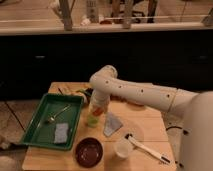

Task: Place apple in plastic cup

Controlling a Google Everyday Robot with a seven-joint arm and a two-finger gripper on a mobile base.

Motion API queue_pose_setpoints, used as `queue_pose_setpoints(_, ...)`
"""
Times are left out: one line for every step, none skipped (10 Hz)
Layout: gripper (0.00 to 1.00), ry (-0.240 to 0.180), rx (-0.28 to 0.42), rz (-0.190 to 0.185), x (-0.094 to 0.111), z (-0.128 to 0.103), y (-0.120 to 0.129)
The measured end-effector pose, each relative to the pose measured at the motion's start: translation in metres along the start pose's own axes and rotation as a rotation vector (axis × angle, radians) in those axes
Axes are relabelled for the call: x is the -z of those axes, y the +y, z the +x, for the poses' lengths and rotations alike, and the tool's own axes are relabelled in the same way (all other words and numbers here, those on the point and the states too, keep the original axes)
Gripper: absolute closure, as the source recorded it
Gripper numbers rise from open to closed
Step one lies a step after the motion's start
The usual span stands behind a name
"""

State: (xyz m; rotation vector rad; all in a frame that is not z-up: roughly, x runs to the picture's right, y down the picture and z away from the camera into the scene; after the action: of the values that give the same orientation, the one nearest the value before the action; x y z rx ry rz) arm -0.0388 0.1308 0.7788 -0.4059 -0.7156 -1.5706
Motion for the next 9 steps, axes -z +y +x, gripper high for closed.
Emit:
queue_pose_setpoints(0.92, -0.014, 0.005, -0.001, 0.000, -0.002, -0.004)
queue_pose_setpoints(0.82, -0.034, 0.015, -0.002, -0.002, -0.004, -0.008)
queue_pose_setpoints(0.70, -0.051, 0.025, -0.002, -0.003, -0.006, -0.015)
queue_pose_setpoints(0.62, -0.060, 0.026, -0.004, -0.004, -0.008, -0.016)
queue_pose_setpoints(0.50, -0.072, 0.021, -0.005, -0.003, -0.010, -0.018)
queue_pose_setpoints(0.42, -0.080, 0.018, -0.005, -0.003, -0.011, -0.019)
queue_pose_setpoints(0.32, -0.086, 0.017, -0.005, -0.003, -0.012, -0.021)
queue_pose_setpoints(0.20, -0.094, 0.014, -0.005, -0.002, -0.013, -0.023)
queue_pose_setpoints(0.20, -0.098, 0.011, -0.004, -0.002, -0.013, -0.022)
